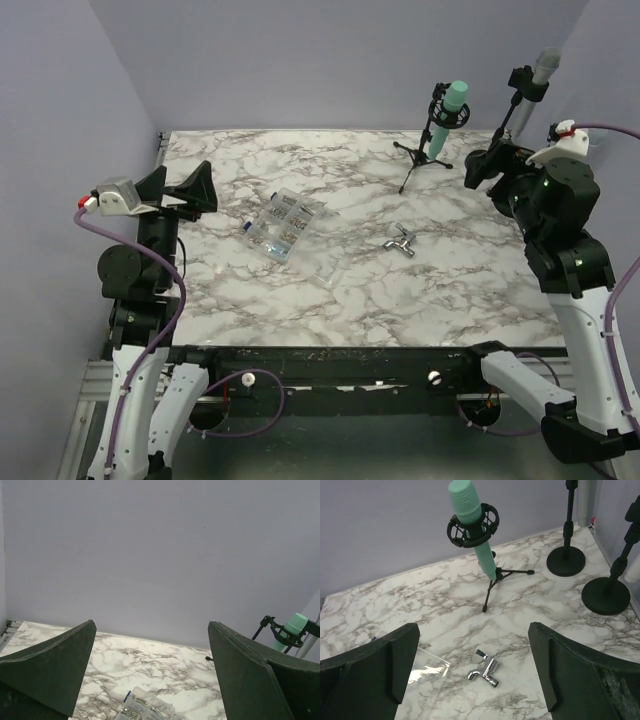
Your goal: Remove the microphone from the stand
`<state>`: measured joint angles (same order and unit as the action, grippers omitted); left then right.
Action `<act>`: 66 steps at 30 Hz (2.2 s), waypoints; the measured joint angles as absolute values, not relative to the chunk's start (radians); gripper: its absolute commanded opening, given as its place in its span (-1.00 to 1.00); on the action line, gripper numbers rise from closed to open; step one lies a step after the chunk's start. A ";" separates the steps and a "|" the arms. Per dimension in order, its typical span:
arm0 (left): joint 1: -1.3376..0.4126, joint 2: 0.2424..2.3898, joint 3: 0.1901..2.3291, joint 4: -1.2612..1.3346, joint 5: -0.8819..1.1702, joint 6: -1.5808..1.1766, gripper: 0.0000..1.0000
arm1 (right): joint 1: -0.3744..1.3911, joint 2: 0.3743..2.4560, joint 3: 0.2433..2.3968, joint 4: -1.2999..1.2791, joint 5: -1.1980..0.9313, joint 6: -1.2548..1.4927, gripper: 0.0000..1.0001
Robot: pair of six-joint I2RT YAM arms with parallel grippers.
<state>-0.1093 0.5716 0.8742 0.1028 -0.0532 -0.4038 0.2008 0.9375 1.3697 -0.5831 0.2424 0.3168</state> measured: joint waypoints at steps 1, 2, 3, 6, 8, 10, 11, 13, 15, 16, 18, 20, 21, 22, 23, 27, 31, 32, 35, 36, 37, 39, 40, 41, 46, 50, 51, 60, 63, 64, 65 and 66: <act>-0.114 0.580 0.874 0.103 -0.053 -0.404 0.97 | 0.201 0.934 1.356 -0.580 0.244 0.317 1.00; -0.118 0.585 0.874 0.103 -0.052 -0.404 0.97 | 0.201 0.929 1.340 -0.578 0.245 0.317 1.00; -0.121 0.590 0.874 0.103 -0.052 -0.404 0.97 | 0.201 0.928 1.324 -0.578 0.246 0.317 1.00; -0.135 0.607 0.874 0.103 -0.049 -0.406 0.97 | 0.201 0.928 1.288 -0.577 0.245 0.316 1.00; -0.146 0.620 0.874 0.103 -0.041 -0.411 0.97 | 0.201 0.925 1.258 -0.568 0.245 0.316 1.00; -0.153 0.633 0.874 0.104 -0.026 -0.416 0.97 | 0.201 0.919 1.222 -0.552 0.244 0.317 1.00; -0.155 0.637 0.874 0.104 -0.020 -0.417 0.97 | 0.201 0.916 1.203 -0.539 0.242 0.318 1.00; -0.162 0.651 0.874 0.106 0.009 -0.420 0.97 | 0.201 0.913 1.166 -0.511 0.237 0.321 1.00; -0.170 0.670 0.874 0.112 0.047 -0.420 0.97 | 0.201 0.918 1.133 -0.482 0.231 0.325 1.00; -0.173 0.677 0.874 0.112 0.062 -0.420 0.97 | 0.201 0.923 1.121 -0.467 0.230 0.326 1.00; -0.187 0.696 0.874 0.115 0.101 -0.420 0.97 | 0.201 0.938 1.109 -0.442 0.231 0.333 1.00; -0.201 0.714 0.874 0.122 0.133 -0.419 0.97 | 0.201 0.963 1.109 -0.414 0.233 0.339 1.00; -0.207 0.722 0.874 0.124 0.144 -0.419 0.97 | 0.201 0.975 1.109 -0.397 0.236 0.341 1.00; -0.215 0.733 0.874 0.125 0.157 -0.419 0.97 | 0.201 0.988 1.109 -0.381 0.240 0.343 1.00; -0.221 0.741 0.874 0.126 0.166 -0.419 0.97 | 0.201 1.000 1.109 -0.365 0.245 0.345 1.00; -0.245 0.775 0.875 0.124 0.189 -0.419 0.97 | 0.201 1.054 1.110 -0.299 0.265 0.351 1.00; -0.266 0.808 0.893 0.109 0.200 -0.412 0.97 | 0.201 1.126 1.127 -0.249 0.273 0.352 1.00; -0.274 0.817 0.899 0.105 0.207 -0.410 0.97 | 0.201 1.145 1.136 -0.241 0.273 0.352 1.00; -0.290 0.834 0.912 0.099 0.230 -0.408 0.97 | 0.201 1.201 1.169 -0.217 0.274 0.355 1.00; -0.294 0.838 0.916 0.095 0.238 -0.407 0.97 | 0.201 1.217 1.178 -0.209 0.274 0.356 1.00; -0.299 0.846 0.924 0.088 0.250 -0.406 0.97 | 0.201 1.232 1.187 -0.204 0.275 0.357 1.00; -0.305 0.862 0.937 0.076 0.271 -0.404 0.97 | 0.201 1.258 1.201 -0.196 0.278 0.358 1.00; -0.307 0.870 0.945 0.071 0.281 -0.403 0.97 | 0.201 1.270 1.207 -0.194 0.280 0.358 1.00; -0.308 0.878 0.952 0.066 0.294 -0.403 0.97 | 0.201 1.281 1.214 -0.190 0.281 0.358 1.00; -0.310 0.884 0.955 0.064 0.321 -0.404 0.97 | 0.201 1.344 1.295 -0.179 0.306 0.332 1.00; -0.310 0.884 0.955 0.064 0.334 -0.404 0.97 | 0.201 1.386 1.388 -0.172 0.343 0.290 1.00; -0.310 0.884 0.955 0.064 0.335 -0.404 0.97 | 0.201 1.396 1.408 -0.167 0.352 0.282 1.00; -0.310 0.879 0.955 0.064 0.342 -0.404 0.97 | 0.201 1.526 1.602 -0.134 0.396 0.212 0.99; -0.310 0.877 0.955 0.064 0.342 -0.403 0.97 | 0.201 1.575 1.642 -0.129 0.400 0.191 0.92; -0.310 0.876 0.955 0.064 0.342 -0.403 0.97 | 0.201 1.592 1.653 -0.128 0.403 0.183 0.89; -0.311 0.876 0.955 0.064 0.342 -0.403 0.97 | 0.201 1.607 1.662 -0.129 0.405 0.176 0.86; -0.313 0.876 0.955 0.064 0.342 -0.403 0.97 | 0.201 1.622 1.670 -0.128 0.407 0.168 0.83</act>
<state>-0.3126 0.8761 0.9554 0.0639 0.3420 -0.4026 0.2008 1.6222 1.6699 -0.1280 0.4068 0.1677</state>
